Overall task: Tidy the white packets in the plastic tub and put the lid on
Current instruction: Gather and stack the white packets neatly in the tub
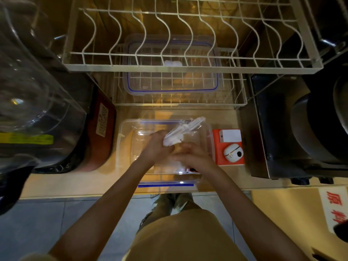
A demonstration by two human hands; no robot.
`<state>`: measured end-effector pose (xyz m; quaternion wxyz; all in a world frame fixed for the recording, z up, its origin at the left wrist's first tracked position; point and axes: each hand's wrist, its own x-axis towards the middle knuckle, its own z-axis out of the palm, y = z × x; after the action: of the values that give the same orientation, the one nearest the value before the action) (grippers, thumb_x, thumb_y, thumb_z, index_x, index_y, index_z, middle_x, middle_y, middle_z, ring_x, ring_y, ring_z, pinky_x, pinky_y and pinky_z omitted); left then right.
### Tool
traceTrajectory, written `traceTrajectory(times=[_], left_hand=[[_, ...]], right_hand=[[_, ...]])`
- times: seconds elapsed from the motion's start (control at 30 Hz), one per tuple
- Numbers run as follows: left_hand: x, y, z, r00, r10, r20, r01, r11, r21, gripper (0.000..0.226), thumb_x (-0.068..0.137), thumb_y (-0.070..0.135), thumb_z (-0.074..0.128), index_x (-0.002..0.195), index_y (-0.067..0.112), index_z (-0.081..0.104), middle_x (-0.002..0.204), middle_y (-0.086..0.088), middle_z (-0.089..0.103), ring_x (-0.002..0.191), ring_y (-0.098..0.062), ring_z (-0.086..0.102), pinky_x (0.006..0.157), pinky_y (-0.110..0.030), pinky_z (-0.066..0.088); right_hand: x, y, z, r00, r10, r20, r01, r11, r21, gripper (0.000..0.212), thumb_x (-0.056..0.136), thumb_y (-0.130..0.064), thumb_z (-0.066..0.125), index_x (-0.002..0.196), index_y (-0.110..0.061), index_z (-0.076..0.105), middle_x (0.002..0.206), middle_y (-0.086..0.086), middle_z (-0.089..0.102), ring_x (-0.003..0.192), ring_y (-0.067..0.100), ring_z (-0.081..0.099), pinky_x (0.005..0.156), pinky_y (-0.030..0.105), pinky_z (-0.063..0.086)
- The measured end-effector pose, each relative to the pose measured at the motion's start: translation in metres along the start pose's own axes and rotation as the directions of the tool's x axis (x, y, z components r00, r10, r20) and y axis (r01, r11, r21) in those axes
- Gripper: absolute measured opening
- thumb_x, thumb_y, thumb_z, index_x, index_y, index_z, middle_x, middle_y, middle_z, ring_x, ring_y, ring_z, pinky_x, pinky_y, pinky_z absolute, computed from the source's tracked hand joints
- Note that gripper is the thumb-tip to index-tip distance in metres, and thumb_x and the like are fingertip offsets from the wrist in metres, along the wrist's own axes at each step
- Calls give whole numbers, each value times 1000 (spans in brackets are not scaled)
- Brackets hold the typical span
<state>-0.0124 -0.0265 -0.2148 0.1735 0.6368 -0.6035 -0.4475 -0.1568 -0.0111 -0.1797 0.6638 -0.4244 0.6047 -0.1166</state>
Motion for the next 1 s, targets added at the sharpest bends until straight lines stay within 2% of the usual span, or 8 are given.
traceTrajectory(times=[0.07, 0.17, 0.3, 0.43, 0.53, 0.73, 0.87, 1.0], left_hand=[[-6, 10, -11, 996, 24, 82, -4, 971, -237, 23, 64, 21, 69, 87, 20, 66, 80, 8, 70, 70, -2, 59, 59, -9, 41], [-14, 13, -30, 991, 31, 127, 31, 890, -456, 20, 59, 10, 63, 72, 25, 64, 60, 19, 69, 61, 7, 61, 60, -7, 47], [-20, 10, -52, 970, 117, 213, 13, 851, -525, 23, 63, 13, 67, 82, 26, 65, 70, 16, 72, 72, 3, 65, 67, -11, 51], [-29, 8, -66, 957, 158, 245, 24, 794, -607, 46, 45, 61, 79, 83, 37, 69, 77, 32, 70, 77, 14, 63, 68, -3, 48], [-31, 6, -65, 954, 150, 258, 32, 807, -589, 57, 47, 71, 70, 89, 34, 62, 83, 31, 70, 82, 14, 62, 73, -4, 46], [-37, -11, -40, 994, 63, 86, 9, 760, -650, 51, 43, 64, 77, 84, 34, 71, 80, 26, 72, 78, 11, 64, 71, -6, 49], [-32, -30, -23, 998, 17, -54, -45, 819, -571, 57, 62, 5, 79, 114, -3, 57, 112, -16, 64, 88, 4, 64, 78, -10, 49], [-28, -35, -21, 1000, -4, -27, -10, 870, -493, 51, 60, 15, 75, 108, 5, 59, 102, -4, 64, 97, -9, 62, 89, -26, 50]], right_hand=[[2, -8, 5, 993, -112, 22, 110, 991, 81, 43, 74, 0, 71, 112, -15, 57, 90, -13, 61, 78, -3, 64, 82, 18, 54], [-1, -19, 11, 960, -266, 87, 256, 960, 112, 64, 71, -3, 76, 125, -21, 48, 105, -15, 61, 91, -13, 61, 74, 9, 51], [1, -39, 23, 922, -378, 83, 377, 926, 31, 57, 63, -10, 82, 111, -24, 53, 103, -9, 62, 93, -14, 59, 74, 4, 46], [7, -51, 34, 877, -459, 143, 469, 882, -52, 51, 65, 3, 79, 92, -34, 55, 95, -14, 58, 85, -16, 56, 77, 5, 42], [11, -49, 36, 882, -399, 253, 430, 900, -79, 37, 67, -2, 79, 97, -18, 64, 87, -17, 63, 80, -13, 60, 73, 3, 44], [18, -36, 46, 902, -414, 123, 419, 908, -17, 34, 72, 2, 73, 93, -22, 63, 79, -17, 67, 77, -11, 62, 76, 7, 47], [23, -31, 58, 908, -407, -99, 414, 908, 66, 32, 73, 2, 72, 96, -18, 63, 85, -8, 66, 80, -3, 64, 80, 15, 49], [17, -32, 69, 854, -477, -206, 506, 855, 116, 30, 73, 6, 70, 83, -20, 61, 75, -17, 61, 67, -18, 60, 68, 1, 45]])
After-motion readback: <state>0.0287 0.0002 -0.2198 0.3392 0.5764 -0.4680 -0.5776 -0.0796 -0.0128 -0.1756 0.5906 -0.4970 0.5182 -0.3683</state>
